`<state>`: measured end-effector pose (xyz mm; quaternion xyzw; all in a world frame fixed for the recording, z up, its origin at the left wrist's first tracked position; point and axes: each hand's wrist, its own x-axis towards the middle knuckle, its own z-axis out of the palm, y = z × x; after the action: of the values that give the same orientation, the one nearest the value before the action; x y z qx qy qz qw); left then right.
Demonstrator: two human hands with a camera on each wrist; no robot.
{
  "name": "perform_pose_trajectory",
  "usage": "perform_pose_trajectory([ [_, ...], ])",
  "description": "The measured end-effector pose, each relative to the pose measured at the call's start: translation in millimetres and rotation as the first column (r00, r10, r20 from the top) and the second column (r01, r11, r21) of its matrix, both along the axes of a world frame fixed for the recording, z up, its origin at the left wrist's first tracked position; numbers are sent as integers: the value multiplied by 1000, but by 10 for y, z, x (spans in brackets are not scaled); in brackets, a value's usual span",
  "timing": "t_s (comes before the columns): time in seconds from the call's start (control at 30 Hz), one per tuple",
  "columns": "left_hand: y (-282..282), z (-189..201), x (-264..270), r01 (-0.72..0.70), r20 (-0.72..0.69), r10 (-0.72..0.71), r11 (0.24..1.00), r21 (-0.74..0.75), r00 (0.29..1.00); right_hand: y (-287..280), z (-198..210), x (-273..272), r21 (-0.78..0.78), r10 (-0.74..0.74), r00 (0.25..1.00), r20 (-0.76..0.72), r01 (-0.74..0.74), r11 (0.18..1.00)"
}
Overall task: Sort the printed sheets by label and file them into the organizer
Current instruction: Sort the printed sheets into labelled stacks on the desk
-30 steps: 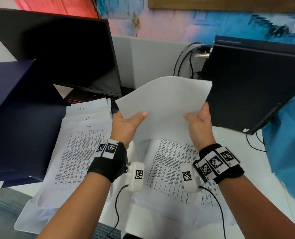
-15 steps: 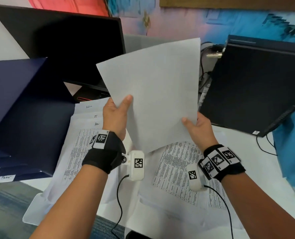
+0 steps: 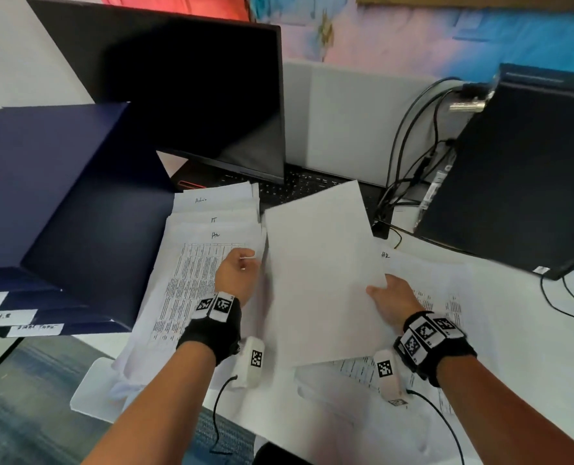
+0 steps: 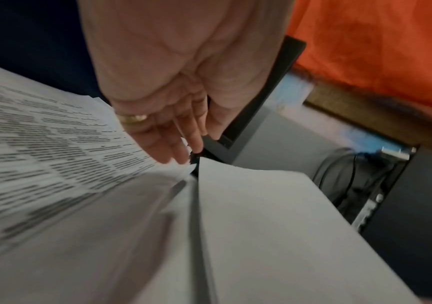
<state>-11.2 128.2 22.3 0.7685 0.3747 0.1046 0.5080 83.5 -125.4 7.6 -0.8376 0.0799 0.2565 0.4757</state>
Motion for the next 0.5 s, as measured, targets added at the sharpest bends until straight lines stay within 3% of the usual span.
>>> perform_pose_trajectory([
  [0.1,61,-128,-28,149,-335,-58,955,255,940,28,-94,-25,-107,14,1000,-16,-16,994],
  [0.2,15,-210,-60,315,-640,-36,891,328,767,46,-136,-48,-182,39,999,-29,-44,982],
  [0.3,-74,-295,-85,355,-694,1,859,369,720,45,-121,-43,-217,76,996,-46,-84,973],
  [0.5,84,-284,-77,358,-654,-46,865,352,755,-10,-129,29,-183,68,993,-101,-86,979],
])
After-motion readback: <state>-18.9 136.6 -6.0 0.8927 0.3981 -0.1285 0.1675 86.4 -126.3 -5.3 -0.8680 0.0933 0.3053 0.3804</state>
